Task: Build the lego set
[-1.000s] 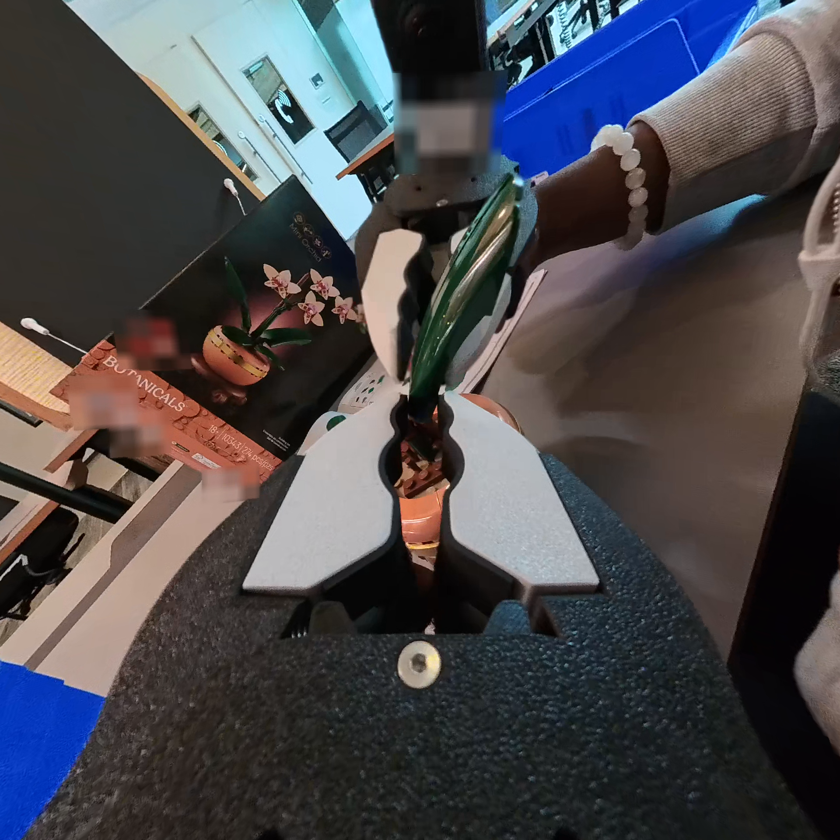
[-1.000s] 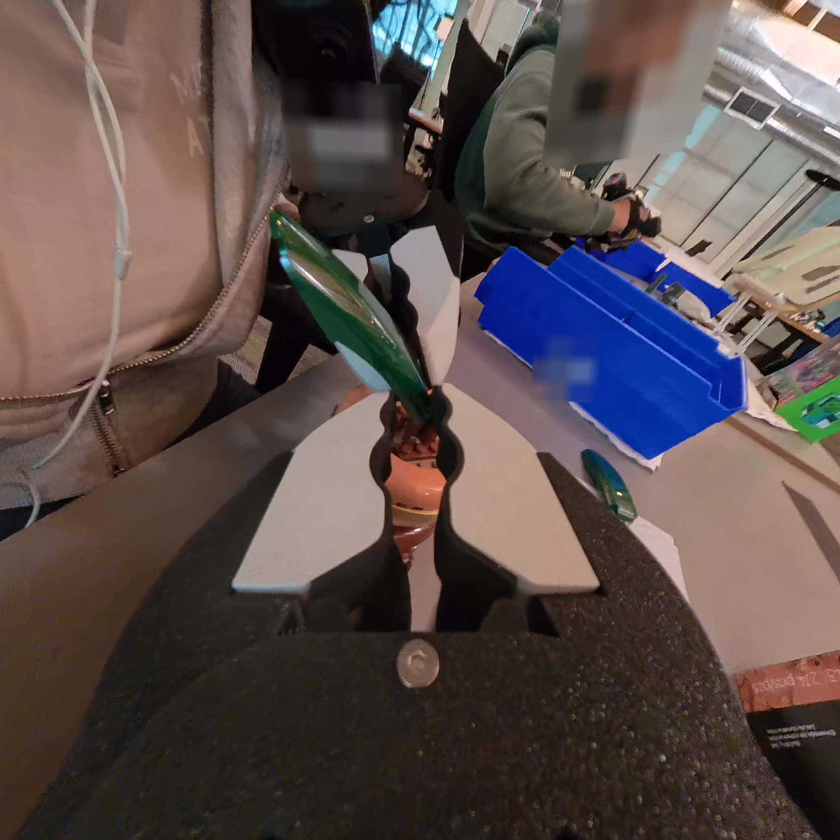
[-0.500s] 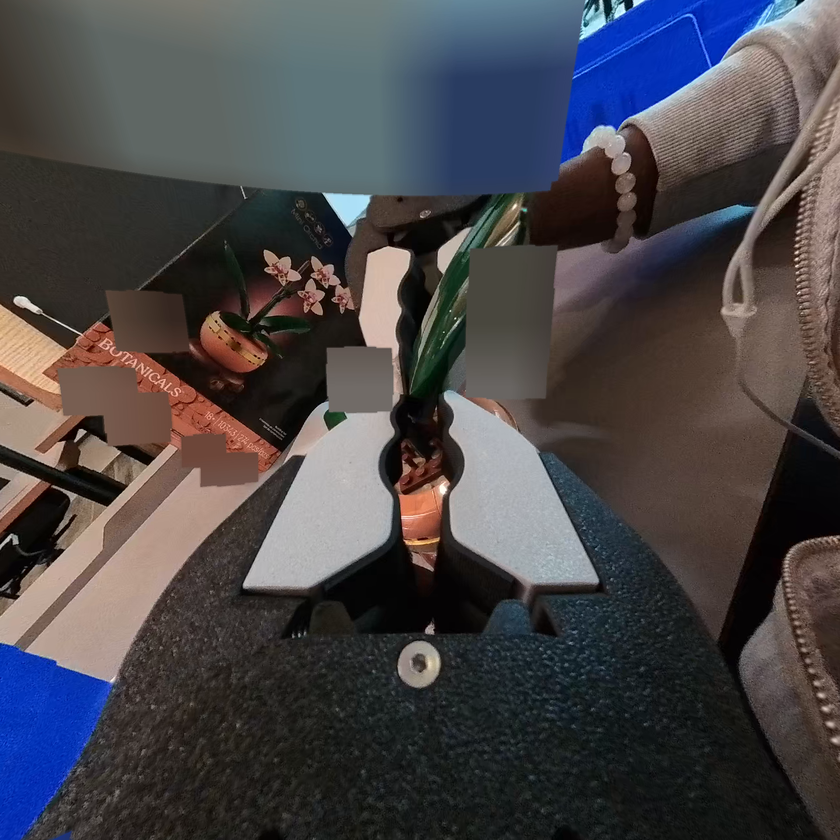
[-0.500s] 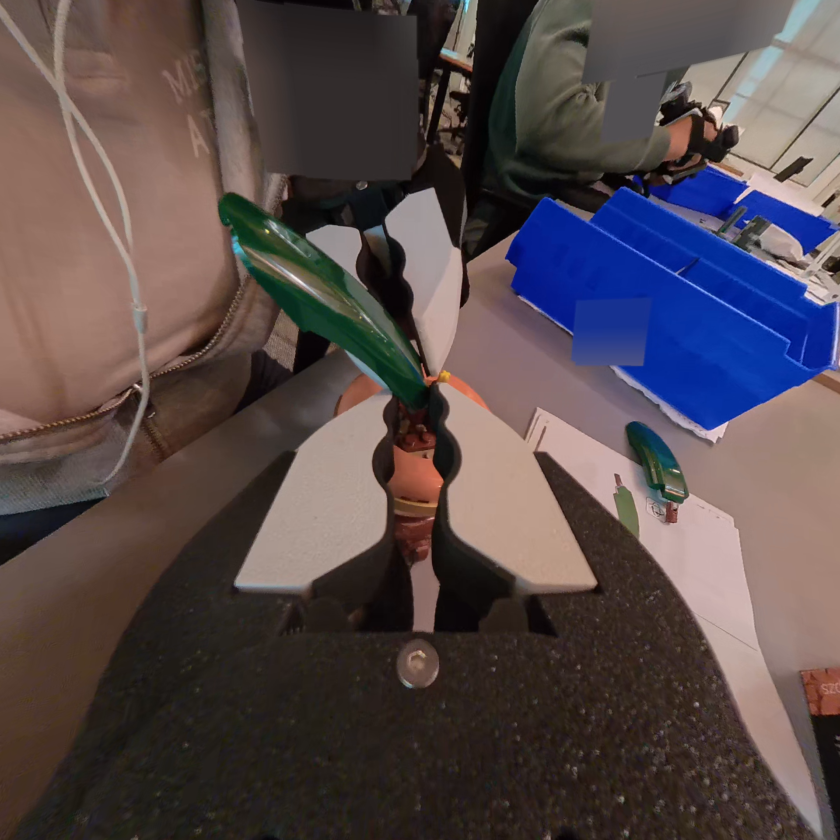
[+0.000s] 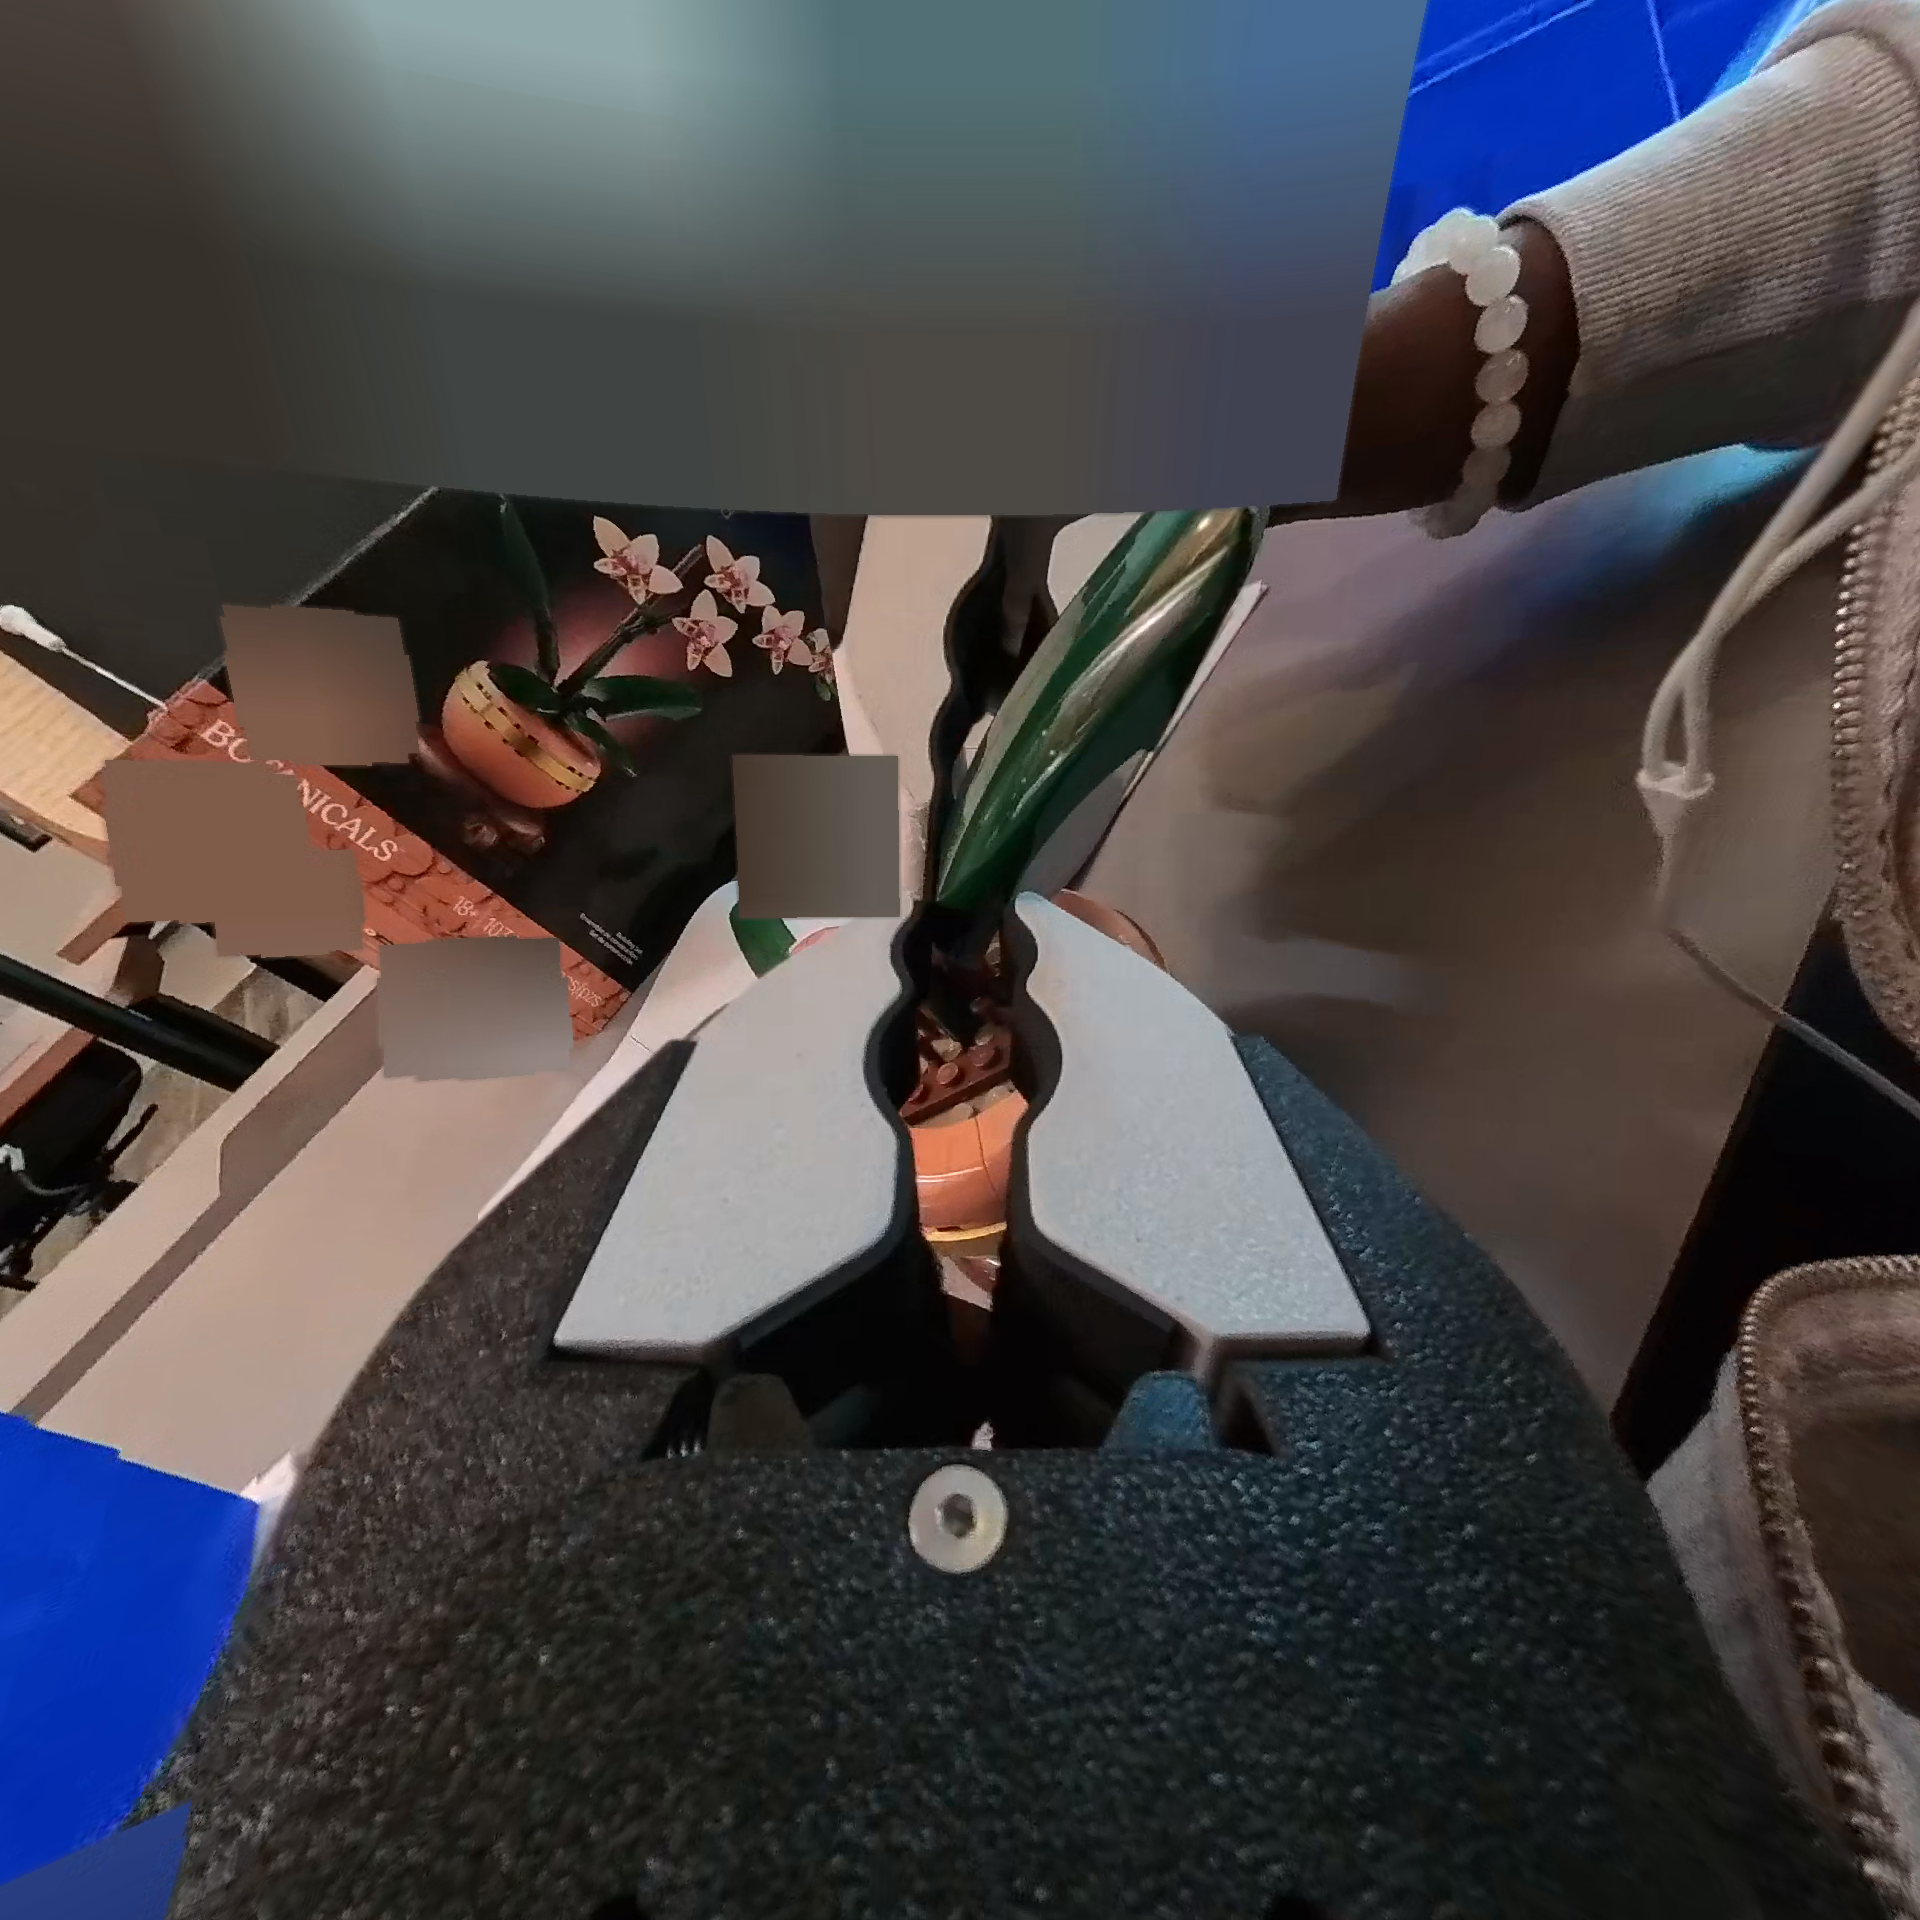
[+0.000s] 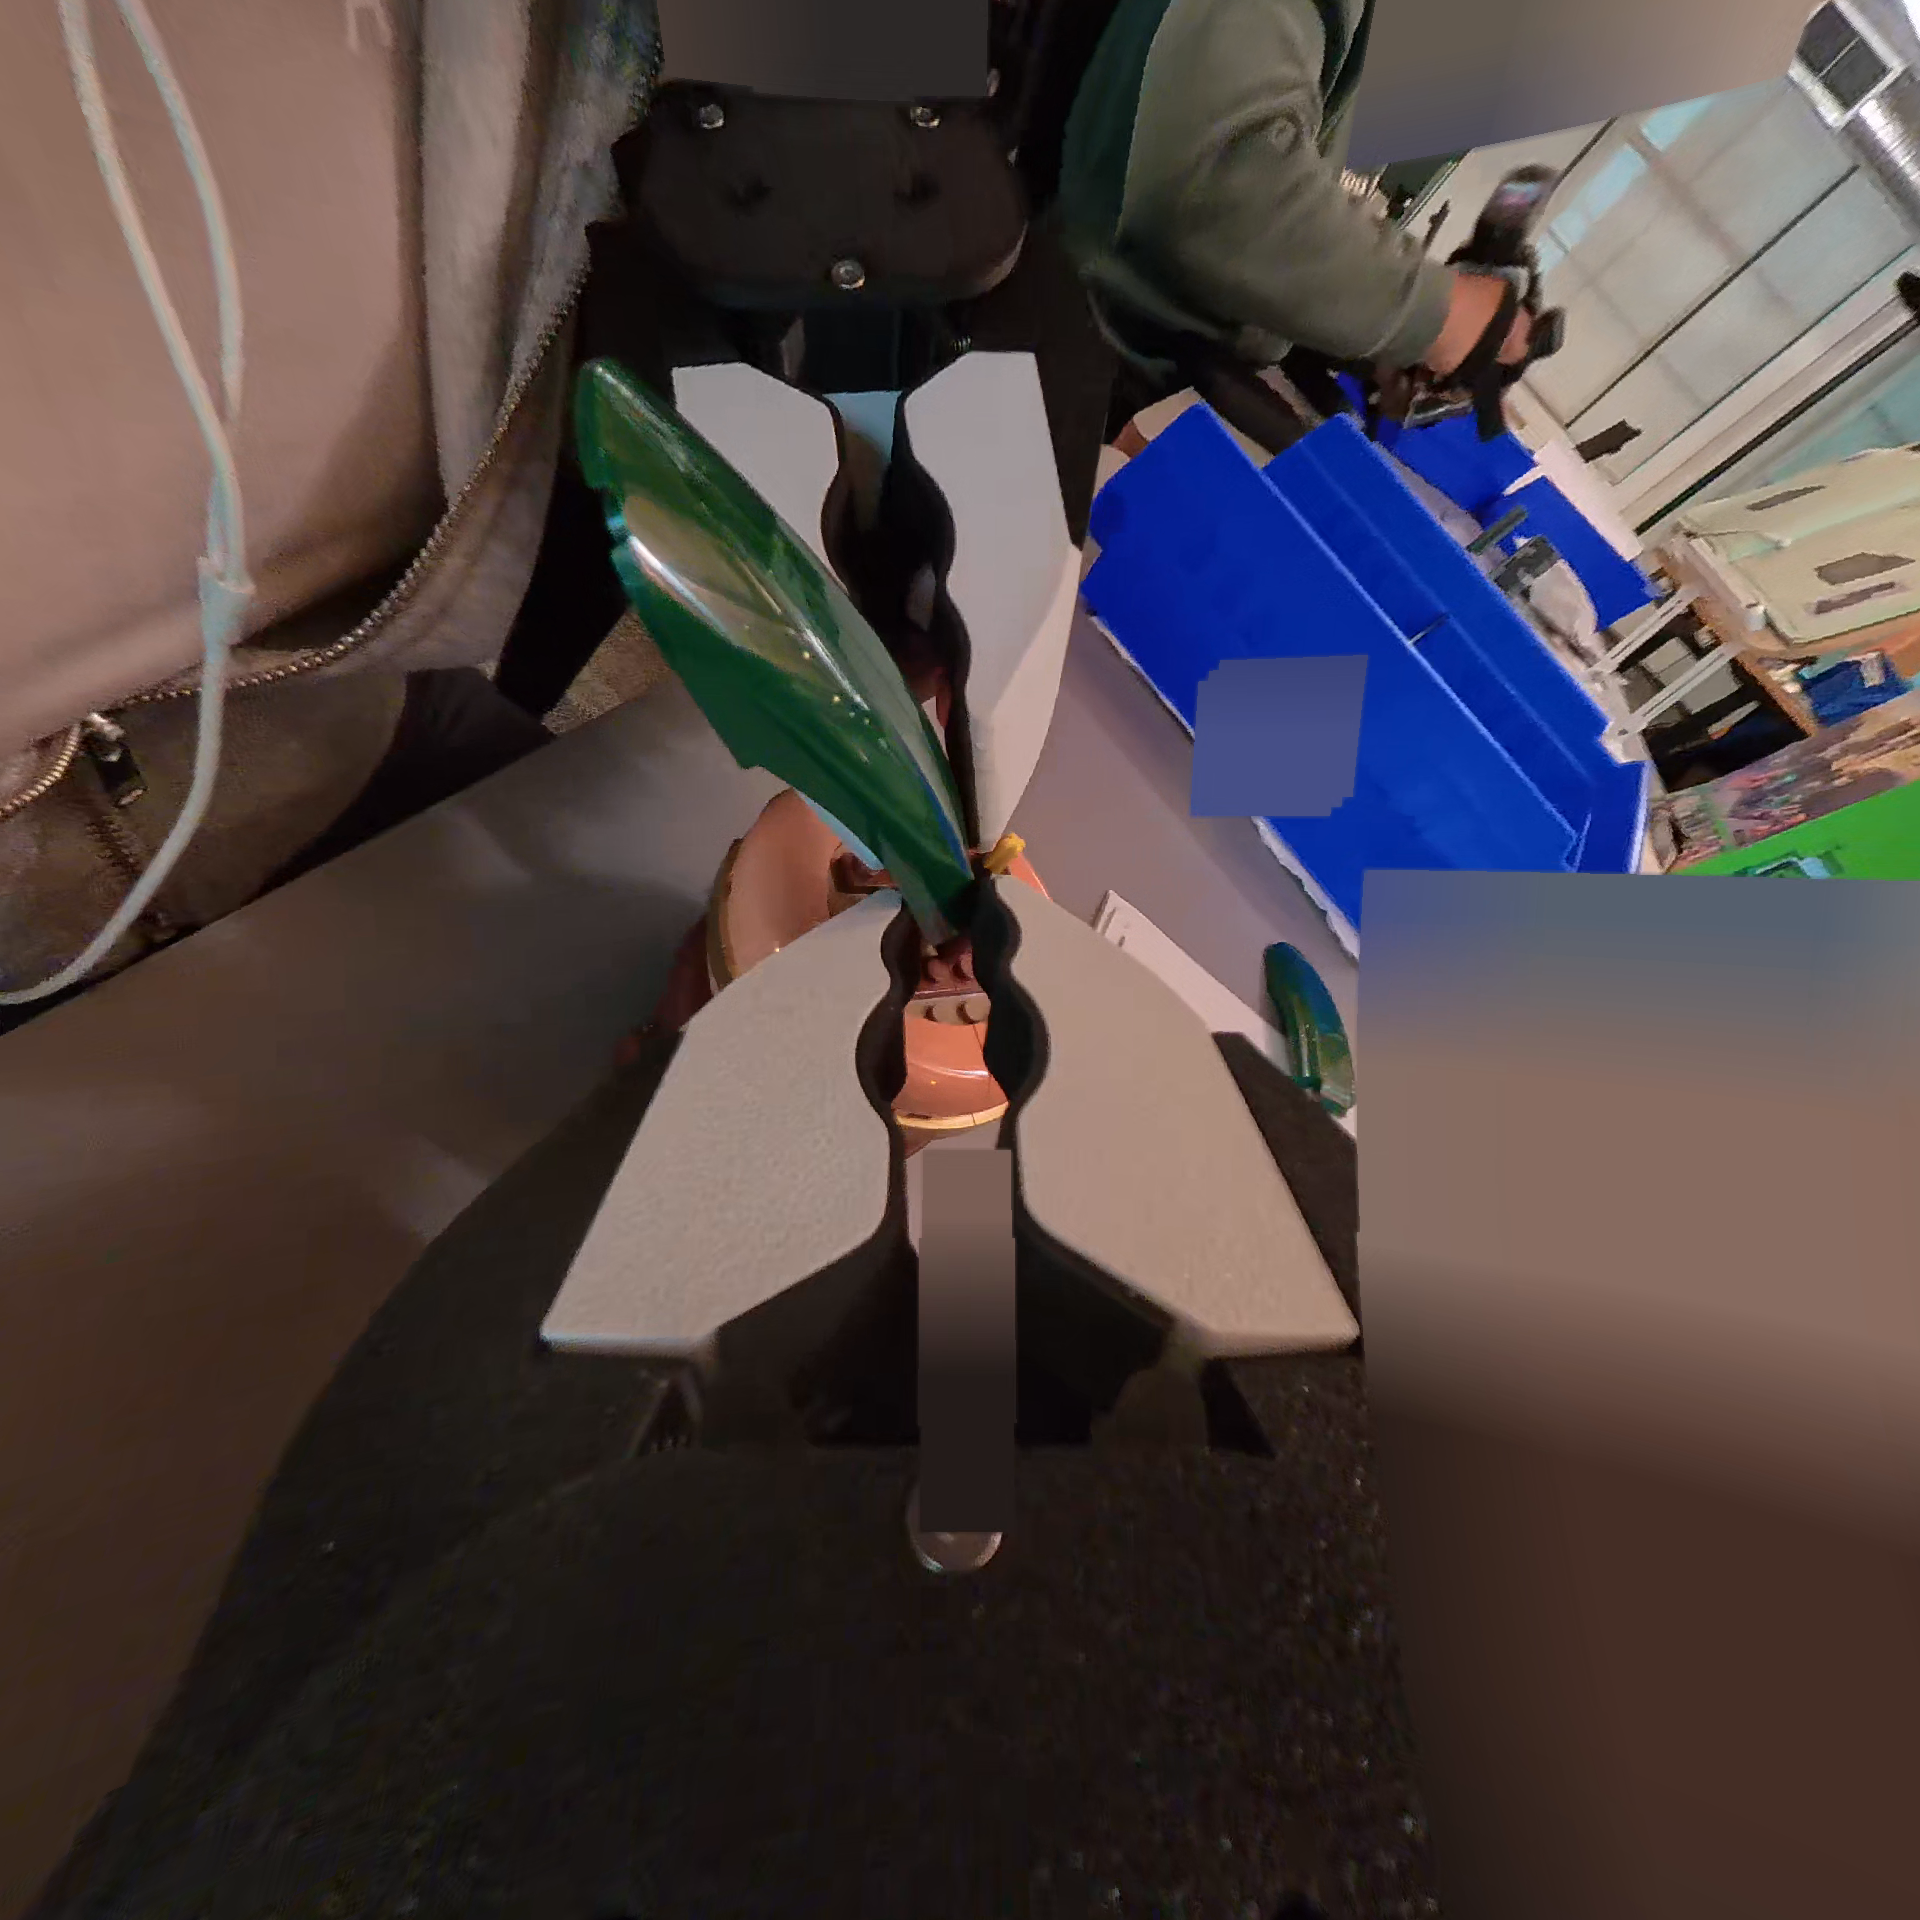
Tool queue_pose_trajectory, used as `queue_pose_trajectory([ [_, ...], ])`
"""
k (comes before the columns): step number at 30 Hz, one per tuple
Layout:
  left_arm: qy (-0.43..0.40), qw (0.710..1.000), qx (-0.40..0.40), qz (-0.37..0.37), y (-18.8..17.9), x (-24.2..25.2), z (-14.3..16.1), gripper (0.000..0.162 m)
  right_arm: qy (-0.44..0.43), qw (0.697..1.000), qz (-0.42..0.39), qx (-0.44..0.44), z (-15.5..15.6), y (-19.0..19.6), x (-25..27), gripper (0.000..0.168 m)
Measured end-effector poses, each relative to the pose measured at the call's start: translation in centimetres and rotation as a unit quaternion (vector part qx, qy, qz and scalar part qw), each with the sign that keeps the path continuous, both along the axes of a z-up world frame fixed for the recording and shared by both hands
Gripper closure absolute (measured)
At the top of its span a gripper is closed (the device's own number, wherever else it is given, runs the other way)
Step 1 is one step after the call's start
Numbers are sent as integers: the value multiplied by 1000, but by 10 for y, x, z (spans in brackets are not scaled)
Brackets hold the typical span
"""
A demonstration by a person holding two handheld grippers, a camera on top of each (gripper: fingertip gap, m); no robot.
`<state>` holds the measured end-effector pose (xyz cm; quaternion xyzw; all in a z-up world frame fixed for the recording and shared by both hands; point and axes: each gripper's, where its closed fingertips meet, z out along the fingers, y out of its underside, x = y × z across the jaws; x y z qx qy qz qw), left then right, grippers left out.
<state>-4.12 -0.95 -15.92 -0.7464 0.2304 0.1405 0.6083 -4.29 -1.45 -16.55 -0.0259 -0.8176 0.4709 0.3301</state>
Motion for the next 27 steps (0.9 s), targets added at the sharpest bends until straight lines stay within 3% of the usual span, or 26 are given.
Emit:
queue_pose_trajectory([
  [9,-59,998,-6,10,-1,-1,-3,151,-65,997,-6,31,-4,0,0,159],
  [23,-75,997,-6,7,1,0,-4,150,-64,998,-7,14,-4,1,1,159],
  [24,-77,997,-3,4,1,1,-4,149,-56,998,-8,8,-5,1,1,158],
  [27,-79,997,0,-6,-3,3,-6,120,-51,997,-28,-45,1,9,-1,149],
])
